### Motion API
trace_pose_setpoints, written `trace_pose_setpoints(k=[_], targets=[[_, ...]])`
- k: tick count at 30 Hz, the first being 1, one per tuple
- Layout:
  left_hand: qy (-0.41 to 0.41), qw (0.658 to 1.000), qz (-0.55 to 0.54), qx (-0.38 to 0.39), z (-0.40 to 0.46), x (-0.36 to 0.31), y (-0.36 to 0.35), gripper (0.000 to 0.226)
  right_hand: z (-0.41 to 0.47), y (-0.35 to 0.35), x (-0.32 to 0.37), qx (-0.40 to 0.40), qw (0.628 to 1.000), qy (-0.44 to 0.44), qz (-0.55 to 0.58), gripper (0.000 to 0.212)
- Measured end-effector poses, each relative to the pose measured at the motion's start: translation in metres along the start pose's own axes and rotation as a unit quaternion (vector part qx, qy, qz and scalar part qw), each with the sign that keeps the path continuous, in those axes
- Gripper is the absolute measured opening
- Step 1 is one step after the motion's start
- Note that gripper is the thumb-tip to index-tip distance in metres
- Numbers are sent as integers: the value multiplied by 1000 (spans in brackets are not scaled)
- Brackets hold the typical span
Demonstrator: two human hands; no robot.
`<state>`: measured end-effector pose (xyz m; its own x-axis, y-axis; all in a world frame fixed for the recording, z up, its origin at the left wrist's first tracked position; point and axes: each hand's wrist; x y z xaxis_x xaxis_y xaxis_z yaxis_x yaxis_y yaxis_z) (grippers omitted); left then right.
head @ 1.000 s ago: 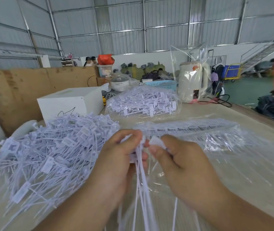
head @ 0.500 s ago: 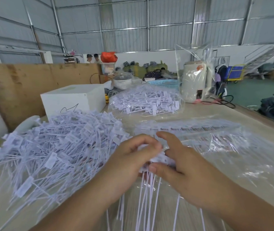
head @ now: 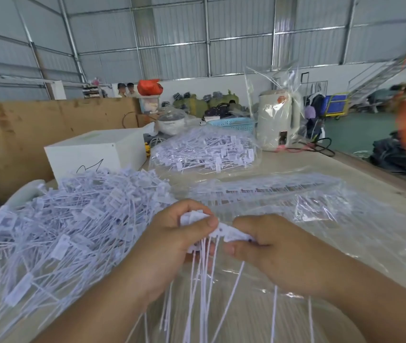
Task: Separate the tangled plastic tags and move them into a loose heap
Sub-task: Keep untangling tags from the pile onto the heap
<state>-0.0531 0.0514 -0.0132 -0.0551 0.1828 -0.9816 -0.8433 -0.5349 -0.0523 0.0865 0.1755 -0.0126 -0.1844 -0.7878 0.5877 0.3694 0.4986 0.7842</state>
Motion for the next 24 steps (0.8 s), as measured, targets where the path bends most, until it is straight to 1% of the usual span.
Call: trace_pose_setpoints(k=[3, 5, 6, 8, 9, 10, 11, 12, 14, 15, 16, 18, 19, 21, 24], targets=[[25, 993, -114, -17, 1, -5, -5, 10, 2, -4, 6, -75, 996, 19, 38, 28], [38, 986, -159, -20, 0, -7, -7, 13, 4, -10, 13, -129, 988, 39, 74, 28], [40, 983, -179, -23, -1, -7, -7, 17, 6, -12, 13, -169, 978, 36, 119, 29], [40, 978, -202, -43, -1, -7, -6, 25, 8, -6, 12, -248, 942, 10, 225, 29], [36, 977, -203, -56, -2, -8, -4, 25, 7, 1, 10, -270, 932, 4, 243, 30], [30, 978, -196, -67, -1, -8, -1, 23, 5, 7, 6, -268, 936, 6, 228, 30], [23, 982, -174, -73, 0, -9, 2, 20, 2, 10, 3, -241, 950, 8, 199, 28], [16, 988, -137, -73, 0, -8, 4, 18, -1, 10, 2, -192, 967, 14, 167, 26], [15, 996, -74, -55, -2, -5, 1, 18, -5, 2, 6, -88, 987, 42, 131, 15], [20, 996, -70, -42, -3, -3, -3, 17, -4, -3, 9, -56, 991, 59, 106, 10], [26, 996, -76, -28, -5, -1, -7, 18, -3, -8, 11, -38, 994, 75, 64, 12], [28, 996, -89, -8, -7, 0, -11, 22, -1, -14, 12, -36, 995, 88, -15, 23], [25, 996, -87, 2, -6, 1, -10, 24, -1, -14, 12, -38, 995, 84, -35, 29], [15, 998, -63, 29, -6, 1, -6, 30, 0, -13, 9, -38, 994, 77, -66, 41], [-15, 999, 0, 46, -5, 4, -4, 36, 0, -16, 10, -32, 994, 75, -75, 50]])
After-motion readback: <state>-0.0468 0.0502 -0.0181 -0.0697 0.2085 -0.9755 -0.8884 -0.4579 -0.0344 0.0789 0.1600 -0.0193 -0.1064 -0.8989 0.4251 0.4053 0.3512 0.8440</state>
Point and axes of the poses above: each hand's wrist, its own z-axis towards the middle knuckle, its own y-axis out of the back of the hand, x = y × z, and after that the axes turned 3 degrees about -z, right-handed
